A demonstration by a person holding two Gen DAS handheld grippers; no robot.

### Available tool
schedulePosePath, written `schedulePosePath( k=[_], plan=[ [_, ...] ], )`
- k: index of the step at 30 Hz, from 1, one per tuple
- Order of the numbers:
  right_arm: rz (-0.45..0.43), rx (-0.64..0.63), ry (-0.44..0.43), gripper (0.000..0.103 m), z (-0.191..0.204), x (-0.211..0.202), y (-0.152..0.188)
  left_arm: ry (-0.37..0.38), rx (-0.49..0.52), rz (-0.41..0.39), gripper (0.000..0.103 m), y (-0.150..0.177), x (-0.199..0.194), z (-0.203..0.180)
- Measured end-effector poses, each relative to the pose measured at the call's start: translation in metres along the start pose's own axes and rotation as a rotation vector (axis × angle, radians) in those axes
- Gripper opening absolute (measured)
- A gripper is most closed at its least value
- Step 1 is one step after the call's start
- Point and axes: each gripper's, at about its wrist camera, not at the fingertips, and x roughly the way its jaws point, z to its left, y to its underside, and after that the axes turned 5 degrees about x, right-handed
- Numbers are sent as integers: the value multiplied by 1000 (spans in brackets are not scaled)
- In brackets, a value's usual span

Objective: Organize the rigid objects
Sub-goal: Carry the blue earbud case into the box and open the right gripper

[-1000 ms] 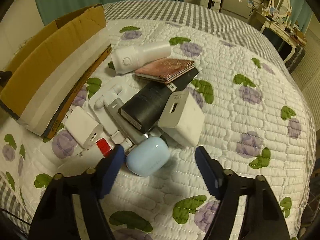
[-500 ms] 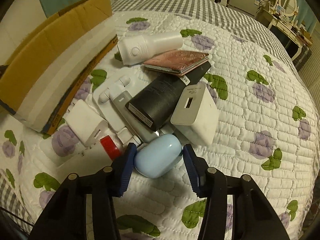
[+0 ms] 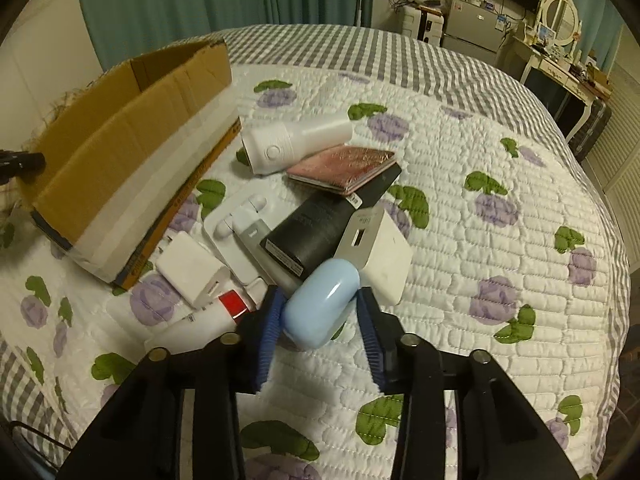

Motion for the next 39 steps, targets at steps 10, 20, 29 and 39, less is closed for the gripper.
schedulePosePath(
  k=[10, 20, 29, 39],
  plan=[
    [-19, -16, 31, 24, 3, -11, -2, 26, -8, -8, 9, 1, 0, 3],
    [-223, -156, -45, 24, 63, -93, -67, 43, -9, -14, 10, 1, 0, 5],
    [-219, -264, -177, 24, 155, -71, -96, 52, -7, -18, 10, 1, 0, 7],
    [-90, -271, -167, 24, 183, -3, -87, 55, -4, -15, 10, 1, 2, 7]
  ],
)
